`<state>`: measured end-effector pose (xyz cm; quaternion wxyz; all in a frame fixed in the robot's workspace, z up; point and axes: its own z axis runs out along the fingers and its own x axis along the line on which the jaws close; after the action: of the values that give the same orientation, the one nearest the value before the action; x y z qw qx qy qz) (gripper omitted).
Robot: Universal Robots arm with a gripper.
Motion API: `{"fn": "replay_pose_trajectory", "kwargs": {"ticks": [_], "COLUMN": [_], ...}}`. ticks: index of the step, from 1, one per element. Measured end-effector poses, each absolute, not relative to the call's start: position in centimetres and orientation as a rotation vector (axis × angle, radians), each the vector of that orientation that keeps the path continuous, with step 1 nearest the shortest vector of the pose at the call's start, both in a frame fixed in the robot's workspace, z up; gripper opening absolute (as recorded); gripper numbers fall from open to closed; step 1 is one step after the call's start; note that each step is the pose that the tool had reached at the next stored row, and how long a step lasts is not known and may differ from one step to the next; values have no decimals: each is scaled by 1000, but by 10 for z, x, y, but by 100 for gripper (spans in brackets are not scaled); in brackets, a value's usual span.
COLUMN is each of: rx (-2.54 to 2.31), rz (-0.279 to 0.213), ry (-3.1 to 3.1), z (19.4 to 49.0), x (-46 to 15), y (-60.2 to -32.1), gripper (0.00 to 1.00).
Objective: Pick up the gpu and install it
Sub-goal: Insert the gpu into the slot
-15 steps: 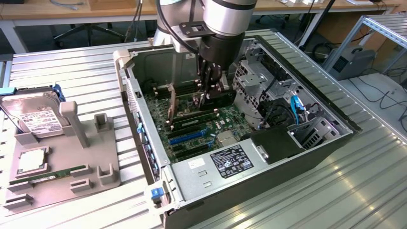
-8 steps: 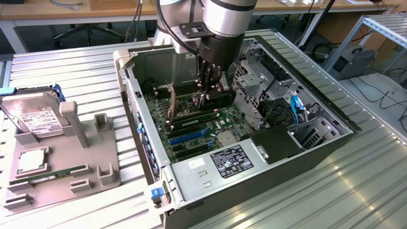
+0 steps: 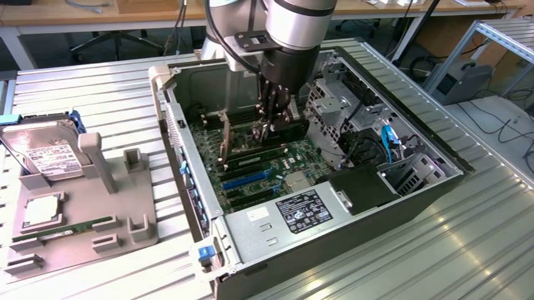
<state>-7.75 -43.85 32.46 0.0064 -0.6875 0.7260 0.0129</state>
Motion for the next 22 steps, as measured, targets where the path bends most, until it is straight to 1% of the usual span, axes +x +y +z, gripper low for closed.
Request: {"fn": "replay_pose_trajectory", "kwargs": {"ticks": [22], "rx": [-2151], "rz": [40], "ry": [2271], "z": [319], "x": [-79], "y": [-439], "gripper": [27]}}
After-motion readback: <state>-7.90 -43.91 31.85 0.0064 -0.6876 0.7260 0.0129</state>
